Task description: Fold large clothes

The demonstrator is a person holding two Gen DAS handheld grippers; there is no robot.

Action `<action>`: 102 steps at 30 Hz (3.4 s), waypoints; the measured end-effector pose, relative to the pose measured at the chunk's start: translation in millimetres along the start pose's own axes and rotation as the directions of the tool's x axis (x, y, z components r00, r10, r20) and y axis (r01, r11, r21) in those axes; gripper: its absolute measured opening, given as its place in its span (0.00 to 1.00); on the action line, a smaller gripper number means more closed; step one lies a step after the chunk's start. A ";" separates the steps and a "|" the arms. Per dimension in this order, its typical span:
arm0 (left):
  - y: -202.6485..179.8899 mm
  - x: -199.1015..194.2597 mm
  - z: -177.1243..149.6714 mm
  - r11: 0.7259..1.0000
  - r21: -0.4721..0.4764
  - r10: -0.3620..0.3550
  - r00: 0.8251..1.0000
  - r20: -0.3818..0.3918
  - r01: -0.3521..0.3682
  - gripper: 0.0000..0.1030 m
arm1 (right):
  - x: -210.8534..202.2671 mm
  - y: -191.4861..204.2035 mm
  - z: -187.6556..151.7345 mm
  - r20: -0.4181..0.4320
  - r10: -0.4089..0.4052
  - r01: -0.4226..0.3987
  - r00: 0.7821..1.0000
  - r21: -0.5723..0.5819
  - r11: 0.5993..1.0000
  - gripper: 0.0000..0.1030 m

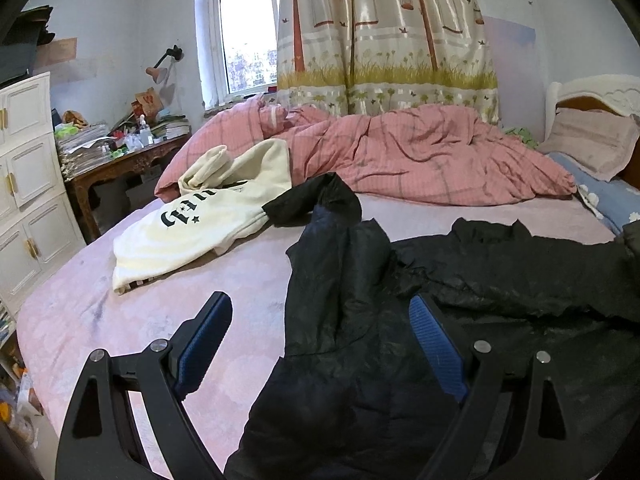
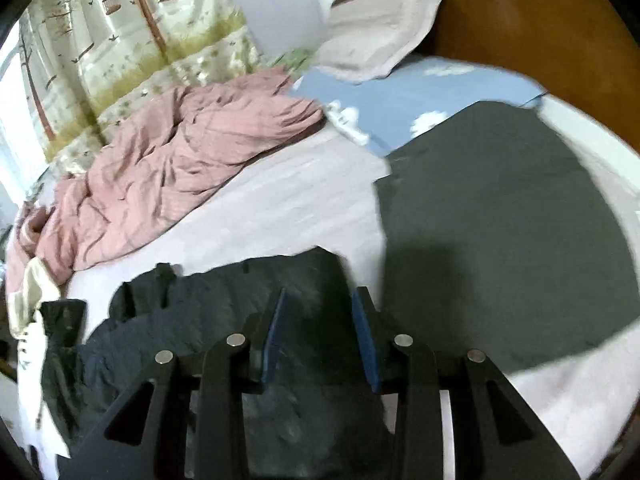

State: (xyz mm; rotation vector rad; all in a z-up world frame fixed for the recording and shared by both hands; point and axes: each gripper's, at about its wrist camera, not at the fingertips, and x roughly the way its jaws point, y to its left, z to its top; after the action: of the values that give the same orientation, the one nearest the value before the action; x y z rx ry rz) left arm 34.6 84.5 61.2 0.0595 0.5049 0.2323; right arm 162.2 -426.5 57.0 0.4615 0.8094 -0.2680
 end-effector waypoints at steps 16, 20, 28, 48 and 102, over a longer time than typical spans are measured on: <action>2.9 13.5 -2.0 1.000 0.008 0.009 0.999 -0.033 -0.008 0.87 | 25.5 11.6 -2.2 -0.090 0.001 -0.004 0.996 -0.030 1.000 0.36; 12.8 -1.2 6.0 1.000 -0.024 -0.004 1.000 -0.001 0.004 0.87 | -24.7 47.5 -10.4 -0.032 0.085 -0.089 0.996 -0.127 0.988 0.51; 55.0 -25.2 40.2 0.987 -0.155 -0.025 0.997 0.079 0.037 0.87 | -40.6 119.2 -76.9 0.042 0.063 -0.043 0.997 -0.381 0.924 0.65; 67.7 150.4 22.3 0.925 -0.297 -0.289 0.945 -0.154 0.235 0.80 | -16.6 191.8 -146.5 0.046 0.174 -0.108 0.984 -0.619 0.778 0.65; -82.5 35.9 -12.1 0.667 -0.036 -0.712 0.623 -0.325 0.744 0.01 | -13.6 167.5 -130.6 0.049 0.133 -0.086 0.990 -0.540 0.837 0.65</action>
State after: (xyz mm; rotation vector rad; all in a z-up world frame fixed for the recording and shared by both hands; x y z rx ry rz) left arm 76.2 12.8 24.4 -0.0912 0.8226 -0.6149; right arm 137.8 -215.9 37.8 -0.0368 0.7334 0.0542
